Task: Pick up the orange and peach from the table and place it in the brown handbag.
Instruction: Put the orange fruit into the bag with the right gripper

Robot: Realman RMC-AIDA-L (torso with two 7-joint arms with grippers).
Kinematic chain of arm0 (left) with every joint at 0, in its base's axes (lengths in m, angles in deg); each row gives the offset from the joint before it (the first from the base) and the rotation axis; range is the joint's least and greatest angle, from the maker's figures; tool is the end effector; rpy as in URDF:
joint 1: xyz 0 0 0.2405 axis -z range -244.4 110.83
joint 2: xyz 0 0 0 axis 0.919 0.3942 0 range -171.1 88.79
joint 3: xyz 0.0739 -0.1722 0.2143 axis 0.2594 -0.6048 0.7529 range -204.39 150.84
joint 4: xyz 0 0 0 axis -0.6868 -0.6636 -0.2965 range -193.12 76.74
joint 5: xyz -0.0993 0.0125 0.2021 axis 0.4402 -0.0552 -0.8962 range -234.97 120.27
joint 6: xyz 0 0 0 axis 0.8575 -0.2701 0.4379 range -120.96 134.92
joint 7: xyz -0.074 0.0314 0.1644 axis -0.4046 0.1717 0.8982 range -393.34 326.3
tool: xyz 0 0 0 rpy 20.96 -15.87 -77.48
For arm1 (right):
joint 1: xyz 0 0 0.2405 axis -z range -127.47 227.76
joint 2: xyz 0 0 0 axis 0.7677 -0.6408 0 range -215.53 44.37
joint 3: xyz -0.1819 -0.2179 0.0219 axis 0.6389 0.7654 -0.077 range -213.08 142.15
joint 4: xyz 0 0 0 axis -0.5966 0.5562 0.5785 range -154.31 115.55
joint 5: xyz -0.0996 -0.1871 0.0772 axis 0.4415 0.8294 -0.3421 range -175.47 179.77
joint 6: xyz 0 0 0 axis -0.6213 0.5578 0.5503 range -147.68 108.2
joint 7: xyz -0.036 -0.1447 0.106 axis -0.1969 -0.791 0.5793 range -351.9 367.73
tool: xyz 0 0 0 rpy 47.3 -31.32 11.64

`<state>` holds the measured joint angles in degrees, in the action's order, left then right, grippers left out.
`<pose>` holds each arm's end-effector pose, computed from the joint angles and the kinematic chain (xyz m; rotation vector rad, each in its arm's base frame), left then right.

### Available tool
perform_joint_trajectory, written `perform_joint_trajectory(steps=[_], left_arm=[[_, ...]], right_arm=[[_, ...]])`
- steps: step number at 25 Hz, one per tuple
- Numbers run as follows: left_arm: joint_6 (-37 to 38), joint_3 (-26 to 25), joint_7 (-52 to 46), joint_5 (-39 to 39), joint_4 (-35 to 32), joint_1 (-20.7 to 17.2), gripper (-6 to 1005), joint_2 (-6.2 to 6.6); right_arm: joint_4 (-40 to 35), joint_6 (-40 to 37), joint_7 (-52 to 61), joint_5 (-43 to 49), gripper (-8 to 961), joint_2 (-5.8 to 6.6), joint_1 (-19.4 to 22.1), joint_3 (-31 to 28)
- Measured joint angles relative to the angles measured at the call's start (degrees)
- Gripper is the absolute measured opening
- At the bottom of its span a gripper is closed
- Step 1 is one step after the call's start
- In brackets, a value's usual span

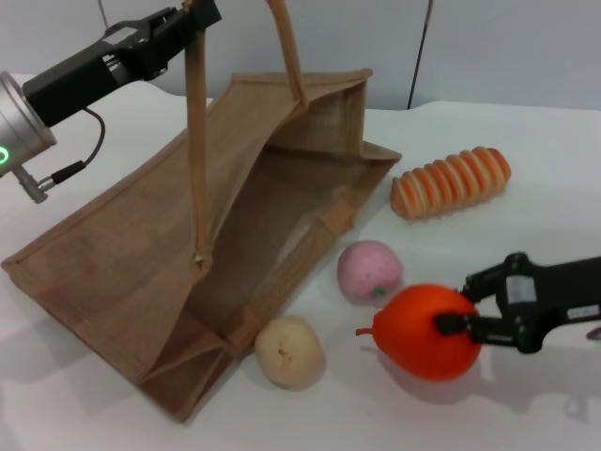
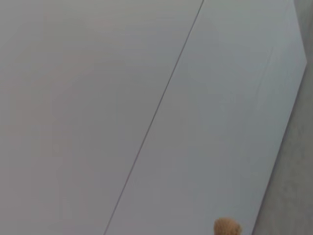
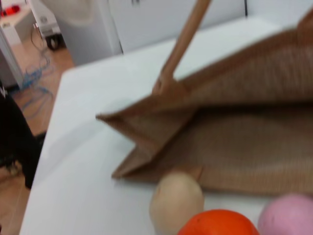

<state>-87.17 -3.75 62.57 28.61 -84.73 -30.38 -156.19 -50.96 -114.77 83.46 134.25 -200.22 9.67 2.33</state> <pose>-0.2334 0.4208 0.0423 -2.2496 -0.7094 -1.4081 0.2680 0.3738 -0.0505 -3.0559 0.4181 0.3900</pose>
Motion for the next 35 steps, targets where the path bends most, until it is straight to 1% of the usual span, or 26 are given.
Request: perform_joint_trajectory(steps=[5,7,11,14,18,20,25,31,35], left_arm=[[-1.4,-0.1,0.0,0.5,0.0,0.1,113,0.05],[-3.8,-1.5,-0.2,0.8,0.0,0.3,113,0.07],[-5.9,-2.5,-0.6,0.8,0.0,0.7,113,0.21],[-7.2,-2.8,-1.0,0.8,0.0,1.2,113,0.34],[-8.1,-2.8,-1.6,0.8,0.0,2.3,113,0.35],[-8.3,-2.8,-1.8,0.9,0.0,3.0,113,0.35],[-8.4,-2.8,-2.2,0.9,0.3,3.6,112,0.34],[-9.5,-2.8,-2.3,1.4,0.4,3.7,112,0.34],[-9.9,-2.8,-2.3,2.2,0.4,3.7,112,0.31]], right_arm=[[-2.2,-3.5,-2.6,-6.8,281,-0.01,0.2,-0.6],[-2.3,-3.8,-3.4,-8.9,264,-0.21,-0.5,-0.4],[-1.3,-3.5,-4.8,-10.8,225,-1.02,-4.1,0.2],[2.0,-1.6,-5.7,-10.9,201,-1.14,-7.2,0.9],[7.0,4.9,-6.3,-11.0,174,-1.23,-11.3,2.3],[9.2,8.2,-6.9,-11.0,131,-1.27,-13.2,2.7],[14.7,18.6,-8.3,-11.0,111,-1.64,-17.4,2.8],[20.0,30.1,-10.7,-11.1,88,-2.01,-20.7,2.7],[23.9,36.7,-15.5,-11.3,75,-2.14,-22.2,2.2]])
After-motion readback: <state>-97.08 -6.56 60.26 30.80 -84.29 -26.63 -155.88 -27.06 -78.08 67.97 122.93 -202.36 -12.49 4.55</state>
